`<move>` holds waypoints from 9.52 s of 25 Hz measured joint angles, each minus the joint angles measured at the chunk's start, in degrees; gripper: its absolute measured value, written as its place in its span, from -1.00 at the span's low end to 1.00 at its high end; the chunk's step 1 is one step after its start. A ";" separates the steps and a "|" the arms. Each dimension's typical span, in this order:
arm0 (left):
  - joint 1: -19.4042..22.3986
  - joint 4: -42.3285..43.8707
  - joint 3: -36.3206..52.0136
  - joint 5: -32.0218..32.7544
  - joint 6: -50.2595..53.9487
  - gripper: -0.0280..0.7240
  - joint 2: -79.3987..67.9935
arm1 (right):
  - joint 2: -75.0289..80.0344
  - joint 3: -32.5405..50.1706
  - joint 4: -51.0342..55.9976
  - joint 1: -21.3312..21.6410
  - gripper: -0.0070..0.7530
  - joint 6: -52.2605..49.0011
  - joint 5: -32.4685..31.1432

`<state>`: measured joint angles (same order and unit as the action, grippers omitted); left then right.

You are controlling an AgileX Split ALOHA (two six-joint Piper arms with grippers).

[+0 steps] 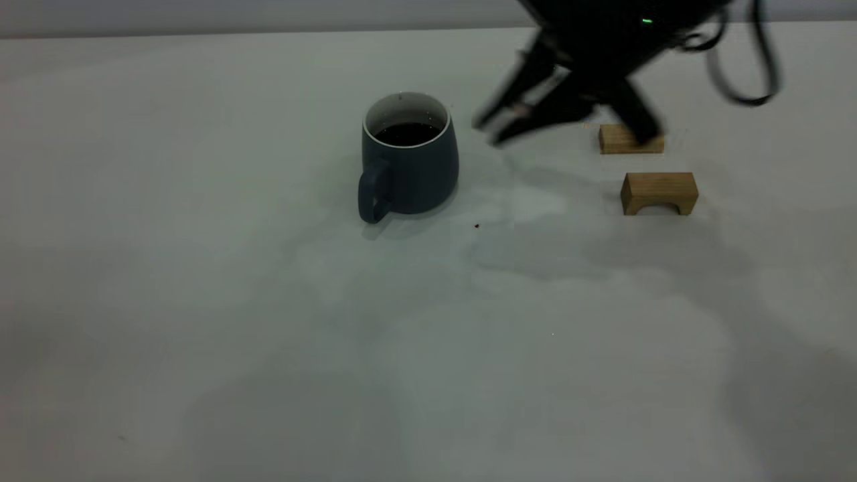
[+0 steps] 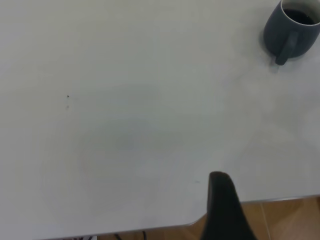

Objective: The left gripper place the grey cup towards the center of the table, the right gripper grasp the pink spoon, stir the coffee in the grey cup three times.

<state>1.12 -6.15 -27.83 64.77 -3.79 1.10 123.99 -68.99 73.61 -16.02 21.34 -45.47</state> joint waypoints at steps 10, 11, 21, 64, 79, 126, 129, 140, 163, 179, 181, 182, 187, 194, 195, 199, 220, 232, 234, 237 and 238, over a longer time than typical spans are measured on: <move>0.00 0.00 0.00 0.00 0.00 0.48 0.00 | 2.87 -0.87 27.21 -0.60 -0.67 -20.11 -10.89; 0.00 0.00 0.00 0.00 0.00 0.48 0.00 | 3.00 -0.87 27.21 -0.60 -0.67 -26.42 -10.89; 0.00 0.00 0.00 0.00 0.04 0.48 0.00 | 3.29 -3.93 27.07 -0.60 -0.67 -45.57 -10.71; 0.00 0.00 0.00 0.00 0.04 0.48 0.00 | 28.18 -30.43 25.07 -1.39 -0.67 -42.20 -13.59; 0.00 0.00 0.00 0.00 0.04 0.48 0.00 | 26.70 -29.97 26.94 -4.79 -0.67 -43.18 -14.99; 0.00 0.00 0.00 0.00 0.04 0.48 0.00 | 23.20 -28.28 23.75 -3.03 -0.67 -39.25 -4.80; 0.00 0.00 0.00 0.00 0.04 0.48 0.00 | 23.20 -28.28 21.96 -3.01 -0.67 -42.01 -3.66; 0.00 0.00 0.00 0.00 0.04 0.48 0.00 | 23.20 -28.39 25.91 -5.36 -0.67 -53.68 -8.23; 0.00 0.00 0.00 0.00 0.04 0.48 0.00 | 21.37 -28.39 12.83 -5.26 0.42 -30.46 -4.19; 0.00 0.00 0.00 0.00 0.04 0.48 0.00 | -6.17 -28.39 -56.48 -5.71 0.43 -5.51 -19.09; 0.00 0.00 0.00 0.00 0.04 0.48 0.00 | -11.06 -28.39 -62.31 -5.65 0.43 -9.16 -22.91; 0.00 0.00 0.00 0.00 0.04 0.48 0.00 | -12.92 -28.39 -65.02 -5.46 0.43 -11.70 -23.60; 0.00 0.00 0.00 0.00 0.04 0.48 0.00 | -22.21 -25.09 -76.51 -4.66 0.43 -19.40 -24.41; 0.00 0.00 0.00 0.00 0.04 0.48 0.00 | -41.23 -10.56 -87.58 -4.66 0.43 -20.49 -24.88; 0.00 0.00 0.00 0.00 0.04 0.48 0.00 | -44.51 -8.40 -87.70 -4.66 0.43 -21.00 -25.04; 0.00 0.00 0.00 0.00 0.04 0.48 0.00 | -58.38 -1.14 -86.72 -4.66 0.43 -22.97 -25.31; 0.00 0.00 0.00 0.00 0.04 0.48 0.00 | -117.81 33.51 -73.61 12.11 0.43 -23.44 -24.67; 0.00 0.00 0.00 0.00 0.04 0.48 0.00 | -122.88 42.13 -76.02 14.19 0.43 -22.03 -19.93; 0.00 0.00 0.00 0.00 0.04 0.48 0.00 | -122.88 42.13 -75.96 14.17 0.43 -21.91 -19.74; 0.00 0.00 0.00 0.00 0.04 0.48 0.00 | -122.88 42.13 -75.85 14.17 0.43 -21.91 -19.63; 0.00 0.00 0.00 0.00 0.04 0.48 0.00 | -122.88 42.13 -75.85 14.17 0.43 -21.91 -19.63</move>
<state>1.12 -6.15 -27.83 64.77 -3.75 1.10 1.11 -26.86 -2.24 -1.85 -0.57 -65.11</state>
